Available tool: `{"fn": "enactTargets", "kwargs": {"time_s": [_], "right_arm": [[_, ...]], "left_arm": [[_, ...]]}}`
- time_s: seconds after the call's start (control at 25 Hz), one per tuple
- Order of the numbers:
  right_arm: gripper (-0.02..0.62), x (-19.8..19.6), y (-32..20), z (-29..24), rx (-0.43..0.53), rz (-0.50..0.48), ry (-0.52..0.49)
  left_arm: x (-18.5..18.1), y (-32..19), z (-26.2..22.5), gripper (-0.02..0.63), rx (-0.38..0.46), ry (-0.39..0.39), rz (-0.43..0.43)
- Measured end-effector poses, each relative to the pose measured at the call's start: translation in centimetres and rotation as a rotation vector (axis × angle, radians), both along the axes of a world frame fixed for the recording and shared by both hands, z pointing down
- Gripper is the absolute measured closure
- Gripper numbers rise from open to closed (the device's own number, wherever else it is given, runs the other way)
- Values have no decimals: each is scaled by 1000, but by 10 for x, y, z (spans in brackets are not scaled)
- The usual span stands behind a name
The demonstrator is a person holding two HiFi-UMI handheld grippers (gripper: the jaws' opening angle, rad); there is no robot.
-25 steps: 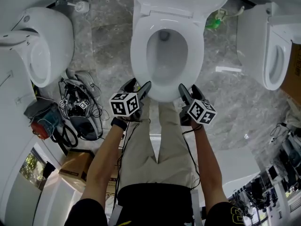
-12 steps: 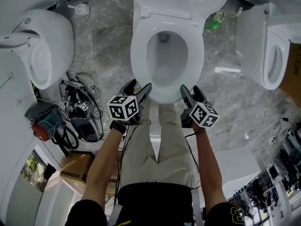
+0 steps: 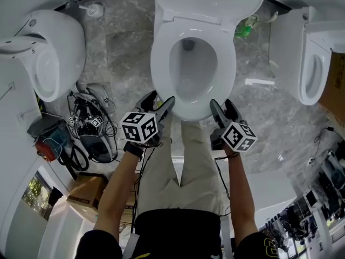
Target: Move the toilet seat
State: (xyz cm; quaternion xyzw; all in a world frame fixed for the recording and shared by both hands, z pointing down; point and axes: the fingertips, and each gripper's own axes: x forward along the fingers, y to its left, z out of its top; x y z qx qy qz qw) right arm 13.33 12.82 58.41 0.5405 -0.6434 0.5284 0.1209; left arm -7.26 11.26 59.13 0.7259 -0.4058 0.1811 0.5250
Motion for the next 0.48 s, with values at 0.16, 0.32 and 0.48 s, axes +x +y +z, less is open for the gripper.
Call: {"fn": "enactTargets", "kwargs": {"time_s": [0.16, 0.32, 0.48], "right_arm": [[242, 0, -4, -8, 16, -5, 2], [242, 1, -7, -14, 30, -12, 5], [241, 0, -10, -17, 39, -13, 1]], "left_arm": [[0, -5, -9, 265, 17, 7, -7], [2, -9, -17, 265, 25, 15, -21], [1, -11, -19, 264, 36, 9, -18]]}}
